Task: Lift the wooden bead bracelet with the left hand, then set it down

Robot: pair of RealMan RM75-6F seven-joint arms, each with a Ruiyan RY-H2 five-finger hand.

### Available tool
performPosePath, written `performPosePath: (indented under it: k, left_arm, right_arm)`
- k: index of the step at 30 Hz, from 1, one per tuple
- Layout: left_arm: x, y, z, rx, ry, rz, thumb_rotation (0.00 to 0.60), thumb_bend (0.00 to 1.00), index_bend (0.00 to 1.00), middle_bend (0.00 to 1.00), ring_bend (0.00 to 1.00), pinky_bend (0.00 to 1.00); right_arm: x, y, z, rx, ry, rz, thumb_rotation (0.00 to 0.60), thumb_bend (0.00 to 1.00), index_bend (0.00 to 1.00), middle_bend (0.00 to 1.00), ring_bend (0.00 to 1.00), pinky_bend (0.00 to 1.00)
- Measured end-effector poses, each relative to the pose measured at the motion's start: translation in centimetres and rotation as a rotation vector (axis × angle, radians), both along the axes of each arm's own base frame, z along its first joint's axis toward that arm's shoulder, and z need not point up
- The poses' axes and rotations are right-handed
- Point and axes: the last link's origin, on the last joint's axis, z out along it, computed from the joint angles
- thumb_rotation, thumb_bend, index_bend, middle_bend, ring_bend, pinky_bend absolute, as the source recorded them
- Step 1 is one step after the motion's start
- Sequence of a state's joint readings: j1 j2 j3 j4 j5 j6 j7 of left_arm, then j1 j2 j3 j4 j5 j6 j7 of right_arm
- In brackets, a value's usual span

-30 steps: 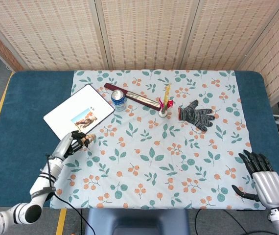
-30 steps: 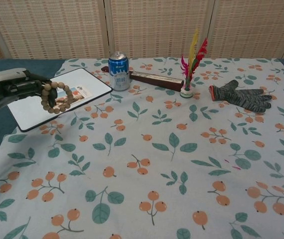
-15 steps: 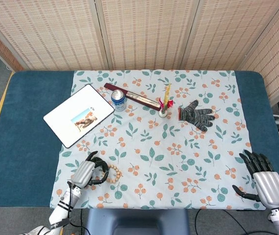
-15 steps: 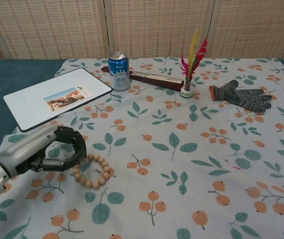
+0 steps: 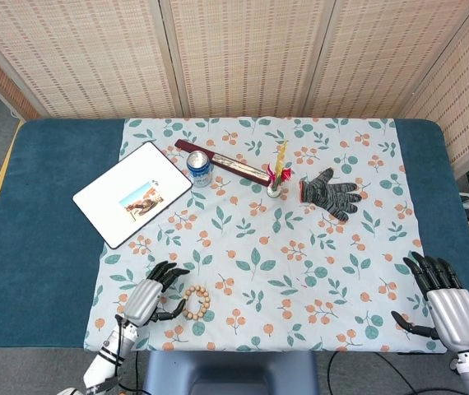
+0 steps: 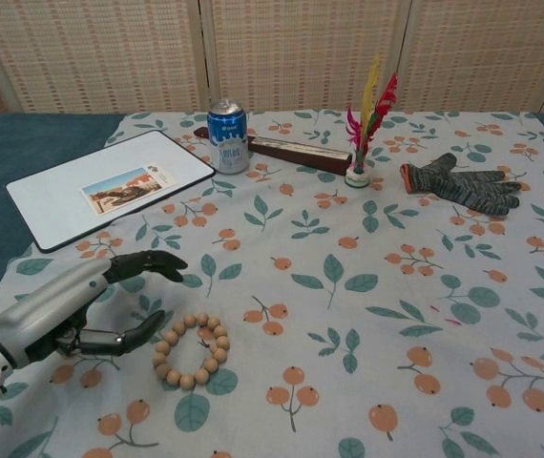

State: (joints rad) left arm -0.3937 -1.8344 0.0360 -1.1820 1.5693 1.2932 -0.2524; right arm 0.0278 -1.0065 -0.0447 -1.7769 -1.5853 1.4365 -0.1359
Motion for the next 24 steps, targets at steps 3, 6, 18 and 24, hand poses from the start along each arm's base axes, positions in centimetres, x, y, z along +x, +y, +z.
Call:
performPosePath:
  k: [3, 6, 18, 24]
  left_arm:
    - [0.7, 0.7, 1.7, 0.047, -0.035, -0.013, 0.343, 0.44, 0.11, 0.15, 0.05, 0.07]
    - [1.1, 1.3, 4.1, 0.111, -0.053, -0.039, 0.344, 0.44, 0.11, 0.13, 0.03, 0.06]
    - [-5.1, -3.5, 15.2, 0.332, 0.305, -0.061, 0.378, 0.44, 0.00, 0.00, 0.00, 0.05]
    - [-7.3, -5.7, 17.4, 0.396, 0.424, 0.010, 0.413, 0.44, 0.00, 0.00, 0.00, 0.05]
  right_arm:
    - [0.0, 0.0, 0.0, 0.000, 0.001, 0.001, 0.372, 0.18, 0.00, 0.00, 0.00, 0.00]
    - [0.0, 0.0, 0.0, -0.003, 0.002, 0.002, 0.372, 0.18, 0.00, 0.00, 0.00, 0.00]
    - [0.0, -0.1, 0.1, -0.068, 0.055, 0.008, 0.372, 0.18, 0.00, 0.00, 0.00, 0.00]
    - [0.0, -0.2, -0.2, -0.083, 0.063, 0.006, 0.372, 0.18, 0.00, 0.00, 0.00, 0.00]
